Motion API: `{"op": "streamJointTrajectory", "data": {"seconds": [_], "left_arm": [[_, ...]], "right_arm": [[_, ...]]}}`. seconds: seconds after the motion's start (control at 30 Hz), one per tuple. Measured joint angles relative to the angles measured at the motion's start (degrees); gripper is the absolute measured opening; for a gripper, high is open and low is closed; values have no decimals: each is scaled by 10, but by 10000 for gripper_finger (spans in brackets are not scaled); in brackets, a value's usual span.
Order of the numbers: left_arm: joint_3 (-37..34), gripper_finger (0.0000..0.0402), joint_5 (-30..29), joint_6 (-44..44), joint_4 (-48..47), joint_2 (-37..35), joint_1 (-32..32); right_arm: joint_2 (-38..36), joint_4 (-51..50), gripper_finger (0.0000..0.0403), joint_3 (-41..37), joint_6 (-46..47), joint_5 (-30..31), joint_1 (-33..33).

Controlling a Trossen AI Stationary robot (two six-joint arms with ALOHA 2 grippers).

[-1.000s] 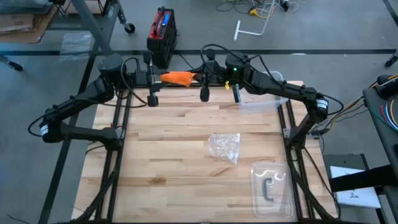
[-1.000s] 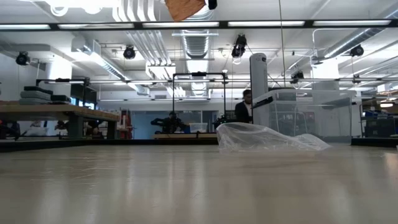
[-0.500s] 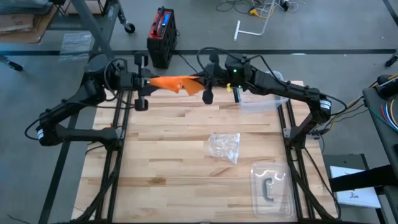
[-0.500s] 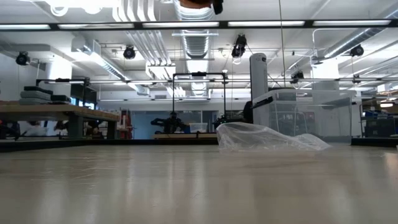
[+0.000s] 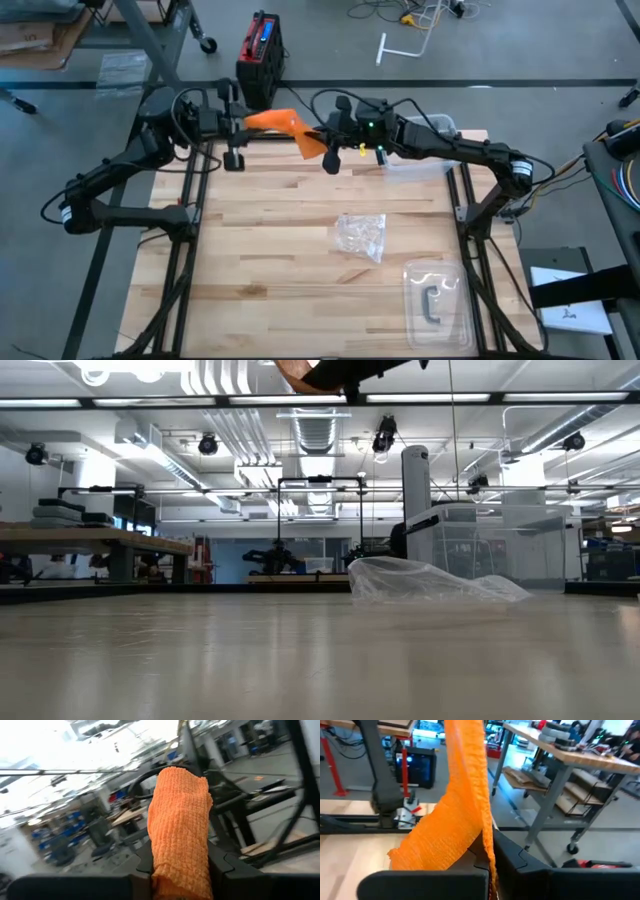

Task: Roll bandage
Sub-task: Roll the orange bandage

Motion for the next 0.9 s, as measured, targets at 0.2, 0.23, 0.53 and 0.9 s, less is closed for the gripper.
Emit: {"op": "streamJointTrajectory", "data": {"seconds": [0.2, 0.23, 0.53, 0.9], "left_arm": [[2, 79, -88, 48, -2, 37, 1], [4, 79, -99, 58, -3, 40, 1], [44, 79, -108, 105, -5, 47, 1], [50, 79, -110, 196, -56, 44, 1]], "right_arm": [[-2, 8, 0, 37, -20, -1, -1], [-2, 7, 0, 40, -25, -2, -1], [-2, -18, 80, 56, -22, -6, -1], [-9, -65, 262, 114, 27, -56, 0]]}}
